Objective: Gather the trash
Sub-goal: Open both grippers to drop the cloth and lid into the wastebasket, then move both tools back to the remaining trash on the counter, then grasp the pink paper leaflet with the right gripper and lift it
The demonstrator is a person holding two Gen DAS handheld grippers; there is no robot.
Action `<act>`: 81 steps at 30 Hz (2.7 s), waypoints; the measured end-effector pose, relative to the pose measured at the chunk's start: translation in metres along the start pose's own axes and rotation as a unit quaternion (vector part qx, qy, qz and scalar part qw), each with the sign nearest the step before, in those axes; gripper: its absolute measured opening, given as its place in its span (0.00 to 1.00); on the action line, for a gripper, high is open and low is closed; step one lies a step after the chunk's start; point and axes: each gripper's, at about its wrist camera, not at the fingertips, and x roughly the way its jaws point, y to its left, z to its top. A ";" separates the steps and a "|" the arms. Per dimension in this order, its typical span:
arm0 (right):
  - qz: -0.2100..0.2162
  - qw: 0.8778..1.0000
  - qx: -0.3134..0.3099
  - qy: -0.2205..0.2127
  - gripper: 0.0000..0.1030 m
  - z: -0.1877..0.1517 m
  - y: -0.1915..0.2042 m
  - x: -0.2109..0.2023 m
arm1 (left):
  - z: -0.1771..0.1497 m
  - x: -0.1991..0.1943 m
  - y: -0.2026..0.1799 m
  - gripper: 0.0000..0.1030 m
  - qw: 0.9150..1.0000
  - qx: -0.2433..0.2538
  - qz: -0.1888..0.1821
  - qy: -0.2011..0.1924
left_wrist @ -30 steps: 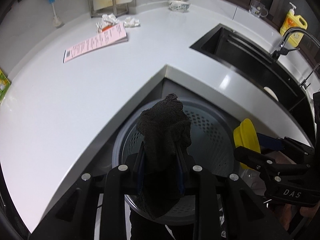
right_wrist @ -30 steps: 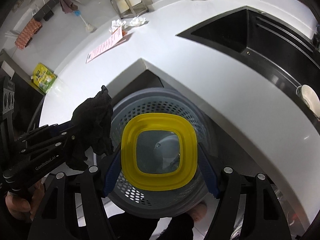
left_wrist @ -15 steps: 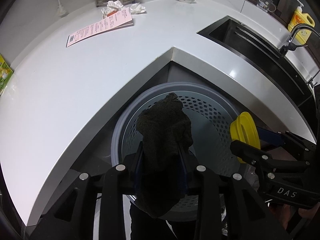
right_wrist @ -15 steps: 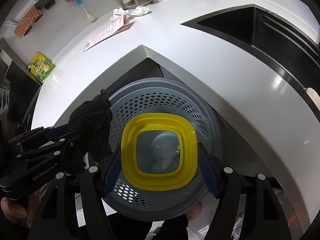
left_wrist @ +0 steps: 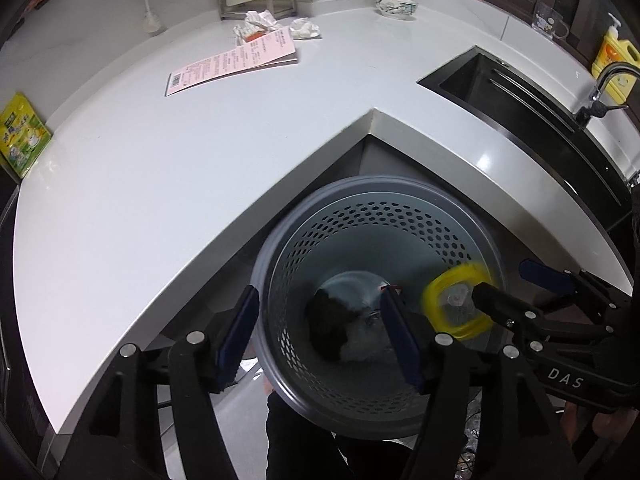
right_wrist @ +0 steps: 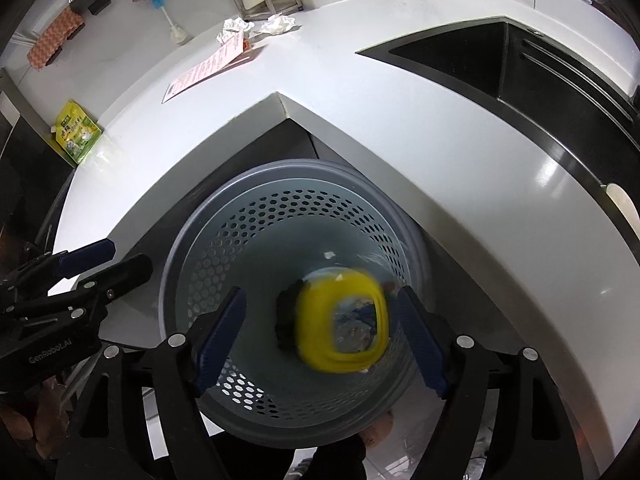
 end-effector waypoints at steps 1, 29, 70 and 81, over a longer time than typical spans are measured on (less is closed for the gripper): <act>-0.001 1.000 -0.002 0.000 0.72 0.000 0.001 0.000 | 0.000 0.000 0.001 0.60 1.000 -0.002 0.001 0.000; -0.044 0.997 -0.008 -0.061 0.73 0.023 0.023 -0.050 | 0.028 -0.050 0.012 0.78 0.997 -0.037 0.038 -0.053; -0.065 0.993 0.003 -0.096 0.76 0.191 0.090 0.030 | 0.170 0.010 0.154 0.84 0.995 -0.048 0.026 -0.088; -0.052 0.994 0.008 -0.095 0.76 0.236 0.089 0.069 | 0.199 0.048 0.178 0.84 0.995 -0.059 0.028 -0.080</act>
